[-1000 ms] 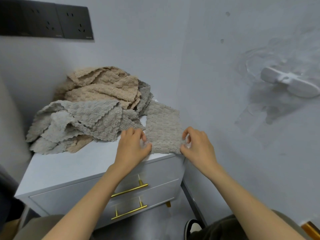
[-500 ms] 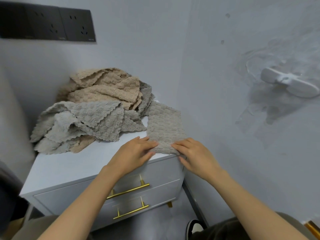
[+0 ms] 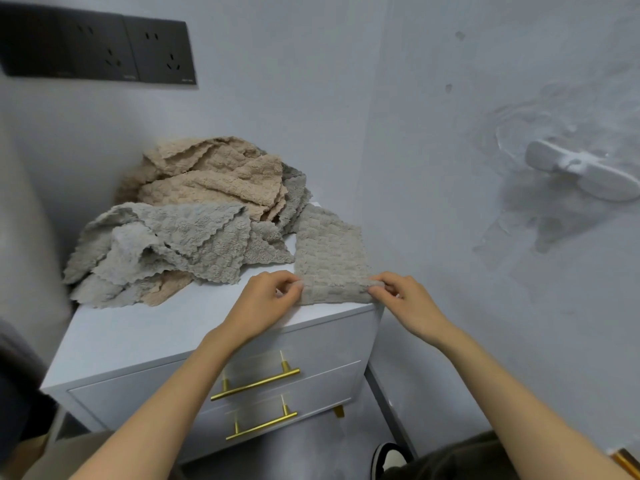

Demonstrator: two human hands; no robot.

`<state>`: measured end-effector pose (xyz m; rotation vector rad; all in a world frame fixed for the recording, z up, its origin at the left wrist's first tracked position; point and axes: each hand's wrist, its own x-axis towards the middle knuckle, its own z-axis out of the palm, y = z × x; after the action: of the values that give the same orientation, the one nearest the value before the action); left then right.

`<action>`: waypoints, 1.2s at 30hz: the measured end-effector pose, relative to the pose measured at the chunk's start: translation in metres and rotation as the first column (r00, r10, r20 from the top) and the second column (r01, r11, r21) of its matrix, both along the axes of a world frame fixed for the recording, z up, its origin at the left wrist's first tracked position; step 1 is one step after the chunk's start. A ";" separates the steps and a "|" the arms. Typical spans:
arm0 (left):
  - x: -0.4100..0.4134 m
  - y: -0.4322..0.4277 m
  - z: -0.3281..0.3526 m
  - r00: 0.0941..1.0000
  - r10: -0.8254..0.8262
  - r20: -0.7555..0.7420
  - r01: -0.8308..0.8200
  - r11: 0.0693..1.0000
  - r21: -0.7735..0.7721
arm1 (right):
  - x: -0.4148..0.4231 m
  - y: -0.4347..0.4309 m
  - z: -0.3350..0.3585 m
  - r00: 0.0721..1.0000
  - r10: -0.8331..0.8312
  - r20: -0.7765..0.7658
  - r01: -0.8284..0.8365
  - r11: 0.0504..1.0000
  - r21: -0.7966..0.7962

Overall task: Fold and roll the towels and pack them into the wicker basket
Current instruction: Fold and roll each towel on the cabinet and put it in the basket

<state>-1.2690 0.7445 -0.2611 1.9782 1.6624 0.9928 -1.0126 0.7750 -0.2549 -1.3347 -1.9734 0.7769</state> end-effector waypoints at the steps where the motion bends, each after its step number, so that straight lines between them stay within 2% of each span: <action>1: 0.001 0.000 0.000 1.000 0.010 0.019 -0.010 1.000 -0.020 | -0.001 -0.001 0.003 0.998 -0.033 -0.061 0.030 0.998 -0.055; 3: 0.004 0.000 0.000 0.999 0.028 0.031 -0.026 0.998 -0.051 | -0.001 0.000 0.004 0.985 -0.120 -0.126 0.099 0.982 -0.161; 6: 0.007 0.003 -0.002 0.997 0.073 0.007 -0.072 0.995 -0.073 | -0.003 0.003 0.003 0.958 -0.259 -0.122 0.226 0.945 -0.238; 9: 0.011 0.006 -0.003 0.992 0.129 -0.017 -0.130 0.989 -0.071 | -0.007 0.007 0.002 0.930 -0.364 -0.052 0.350 0.919 -0.183; 12: 0.015 0.007 -0.002 0.985 0.152 -0.077 -0.153 0.988 -0.012 | -0.013 0.007 -0.001 0.928 -0.367 0.059 0.369 0.929 -0.038; 15: 0.014 0.007 -0.002 0.973 0.168 -0.157 -0.160 0.985 0.063 | -0.018 0.003 -0.003 0.931 -0.334 0.147 0.299 0.929 0.218; 17: 0.014 0.006 -0.004 0.967 0.172 -0.190 -0.140 0.976 0.168 | -0.021 0.001 -0.005 0.948 -0.257 0.187 0.167 0.904 0.393; 19: 0.014 0.007 -0.006 0.958 0.143 -0.250 -0.061 0.948 0.312 | -0.025 0.000 -0.009 0.963 -0.135 0.233 -0.005 0.857 0.515; 21: 0.016 0.008 -0.008 0.950 0.079 -0.303 0.055 0.910 0.410 | -0.026 0.000 -0.013 0.943 -0.095 0.318 -0.119 0.797 0.593; 24: 0.017 0.004 -0.007 0.922 -0.038 -0.385 0.209 0.887 0.413 | -0.023 0.000 -0.015 0.889 -0.108 0.445 -0.221 0.751 0.623; 26: 0.015 0.001 -0.010 0.906 -0.070 -0.418 0.242 0.894 0.376 | -0.021 -0.003 -0.014 0.858 -0.090 0.506 -0.276 0.749 0.602; 30: 0.013 -0.002 -0.012 0.912 -0.063 -0.406 0.210 0.921 0.328 | -0.015 -0.007 -0.013 0.847 -0.067 0.527 -0.281 0.785 0.552; 36: 0.006 0.002 -0.009 0.951 -0.119 -0.287 0.190 0.953 0.236 | -0.007 -0.003 -0.011 0.861 -0.021 0.508 -0.258 0.843 0.472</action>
<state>-1.2627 0.7461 -0.2703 2.4752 1.5377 0.9595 -1.0199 0.7717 -0.2662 -1.1357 -2.4506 -0.1130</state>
